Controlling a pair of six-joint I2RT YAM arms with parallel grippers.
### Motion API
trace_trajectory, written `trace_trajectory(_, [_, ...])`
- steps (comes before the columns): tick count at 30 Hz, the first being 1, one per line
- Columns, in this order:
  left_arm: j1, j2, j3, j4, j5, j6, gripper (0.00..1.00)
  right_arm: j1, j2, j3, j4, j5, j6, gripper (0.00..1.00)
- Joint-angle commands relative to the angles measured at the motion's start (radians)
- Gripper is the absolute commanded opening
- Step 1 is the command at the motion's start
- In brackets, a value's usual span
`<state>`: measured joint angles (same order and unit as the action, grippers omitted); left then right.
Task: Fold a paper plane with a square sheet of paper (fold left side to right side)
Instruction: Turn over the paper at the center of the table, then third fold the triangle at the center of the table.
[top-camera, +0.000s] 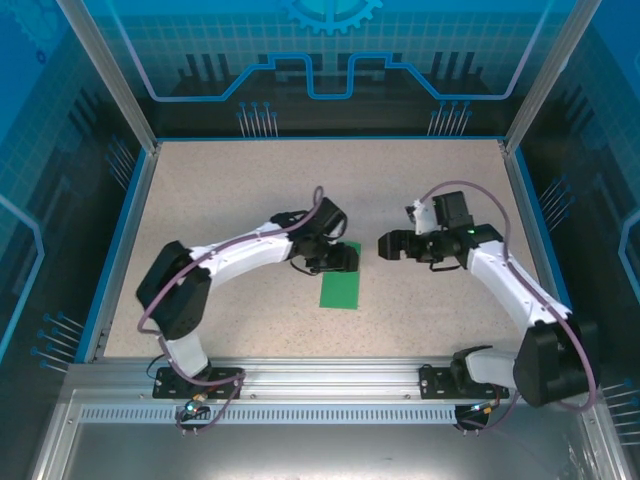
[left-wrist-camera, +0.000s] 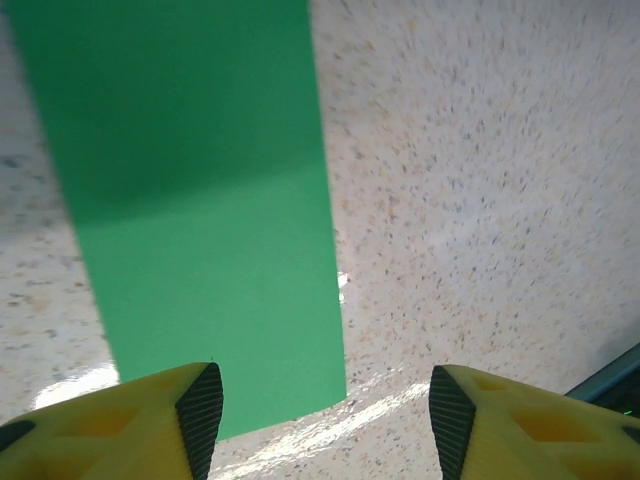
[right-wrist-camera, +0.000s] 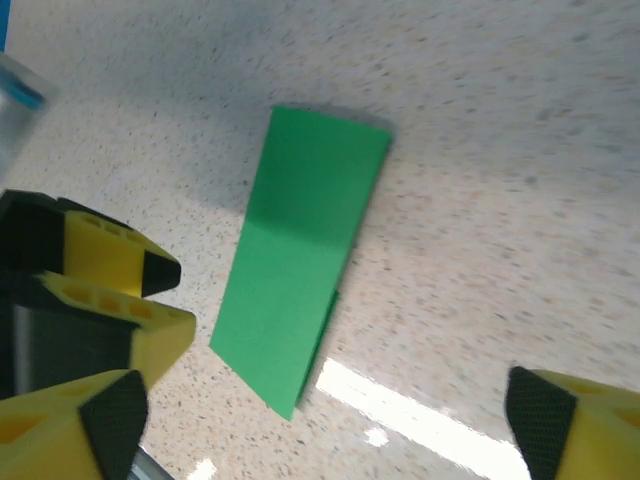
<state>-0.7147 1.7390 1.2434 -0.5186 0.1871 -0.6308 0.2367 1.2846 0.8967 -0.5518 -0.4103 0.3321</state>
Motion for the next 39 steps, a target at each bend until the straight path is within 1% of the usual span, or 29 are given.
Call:
trace_trajectory(1, [0.068, -0.062, -0.122, 0.129, 0.088, -0.052, 0.60, 0.099, 0.109, 0.014, 0.108, -0.034, 0.061, 0.86])
trace_trajectory(4, [0.114, -0.096, -0.218, 0.205, 0.127, -0.078, 0.60, 0.168, 0.217, 0.058, 0.168, -0.013, 0.088, 0.79])
trace_trajectory(7, [0.133, -0.100, -0.274, 0.254, 0.150, -0.092, 0.60, 0.211, 0.320, 0.108, 0.211, 0.006, 0.105, 0.75])
trace_trajectory(10, [0.140, -0.085, -0.302, 0.277, 0.157, -0.099, 0.61, 0.232, 0.414, 0.166, 0.221, 0.025, 0.105, 0.71])
trace_trajectory(14, [0.140, -0.064, -0.321, 0.296, 0.163, -0.105, 0.61, 0.239, 0.507, 0.231, 0.205, 0.052, 0.101, 0.70])
trace_trajectory(19, [0.140, -0.047, -0.330, 0.318, 0.175, -0.112, 0.61, 0.240, 0.571, 0.271, 0.182, 0.085, 0.083, 0.68])
trace_trajectory(24, [0.140, -0.028, -0.327, 0.313, 0.179, -0.110, 0.62, 0.240, 0.619, 0.291, 0.142, 0.155, 0.055, 0.66])
trace_trajectory(28, [0.140, -0.015, -0.328, 0.315, 0.191, -0.111, 0.62, 0.240, 0.656, 0.301, 0.126, 0.162, 0.031, 0.63])
trace_trajectory(33, [0.140, -0.001, -0.334, 0.325, 0.216, -0.115, 0.61, 0.240, 0.668, 0.298, 0.114, 0.188, 0.007, 0.60])
trace_trajectory(39, [0.137, 0.025, -0.338, 0.358, 0.256, -0.124, 0.57, 0.240, 0.674, 0.295, 0.121, 0.174, 0.005, 0.59])
